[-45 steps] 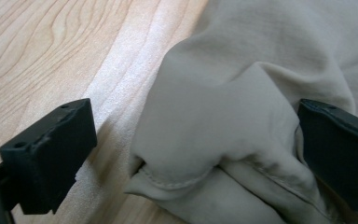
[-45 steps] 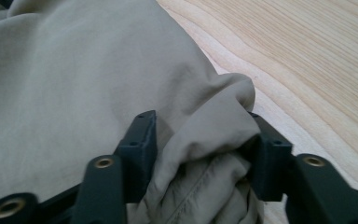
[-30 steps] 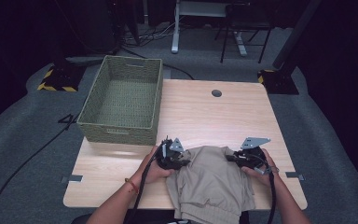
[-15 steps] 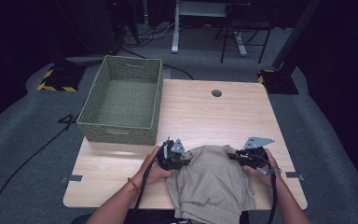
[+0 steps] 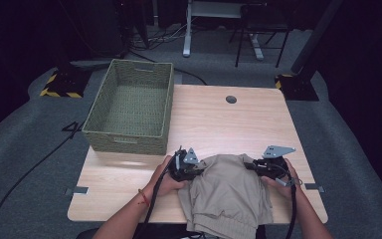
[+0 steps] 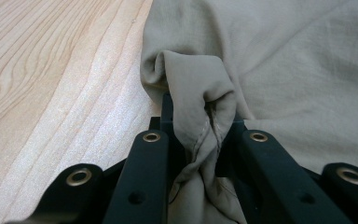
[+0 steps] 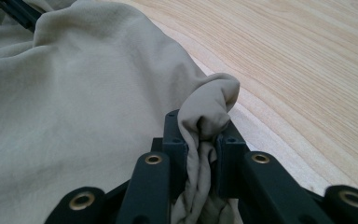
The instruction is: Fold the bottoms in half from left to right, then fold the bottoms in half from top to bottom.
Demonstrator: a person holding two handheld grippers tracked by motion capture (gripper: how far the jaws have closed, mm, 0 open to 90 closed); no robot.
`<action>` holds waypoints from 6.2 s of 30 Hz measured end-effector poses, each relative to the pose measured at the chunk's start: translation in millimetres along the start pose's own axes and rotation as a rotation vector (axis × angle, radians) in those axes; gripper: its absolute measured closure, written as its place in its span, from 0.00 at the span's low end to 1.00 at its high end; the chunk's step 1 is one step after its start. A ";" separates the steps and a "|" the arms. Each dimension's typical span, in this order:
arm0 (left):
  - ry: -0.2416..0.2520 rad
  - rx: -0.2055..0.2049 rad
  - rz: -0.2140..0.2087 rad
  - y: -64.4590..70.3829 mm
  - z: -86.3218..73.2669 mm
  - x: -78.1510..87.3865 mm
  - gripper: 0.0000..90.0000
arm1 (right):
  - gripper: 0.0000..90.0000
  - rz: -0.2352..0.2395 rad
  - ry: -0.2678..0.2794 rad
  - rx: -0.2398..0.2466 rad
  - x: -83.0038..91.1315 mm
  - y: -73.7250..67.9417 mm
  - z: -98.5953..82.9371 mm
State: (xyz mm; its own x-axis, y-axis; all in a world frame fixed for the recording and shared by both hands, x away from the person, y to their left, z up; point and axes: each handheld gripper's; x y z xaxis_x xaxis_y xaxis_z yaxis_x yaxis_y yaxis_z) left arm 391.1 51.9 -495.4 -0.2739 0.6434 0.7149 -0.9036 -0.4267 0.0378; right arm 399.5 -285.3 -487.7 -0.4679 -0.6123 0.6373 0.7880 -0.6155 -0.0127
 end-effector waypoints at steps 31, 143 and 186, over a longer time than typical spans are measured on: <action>-0.006 0.091 0.211 -31.6 47.8 -14.1 0.87 | 0.88 -0.083 0.027 -0.078 -7.1 46.9 36.8; 0.026 -0.327 0.179 75.3 -52.1 56.7 0.81 | 0.89 0.211 0.072 0.489 61.9 -107.9 -50.5; 0.091 -0.245 -0.031 80.4 -33.2 82.1 0.49 | 0.74 -0.103 0.090 0.135 43.3 -48.7 -11.5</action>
State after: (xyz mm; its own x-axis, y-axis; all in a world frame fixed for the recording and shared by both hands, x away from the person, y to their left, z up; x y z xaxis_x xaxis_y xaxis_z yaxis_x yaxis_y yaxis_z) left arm 285.0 91.5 -456.9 -0.2629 0.7128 0.6502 -0.9619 -0.2462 -0.1190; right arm 336.2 -287.6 -468.4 -0.5780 -0.5949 0.5586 0.7777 -0.6090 0.1560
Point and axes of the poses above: each handheld gripper's, and its own axes: x roughly backward along the jaws, z roughly out of its top, y roughly to its right, and after that the axes turned 1 degree about -z, right-handed
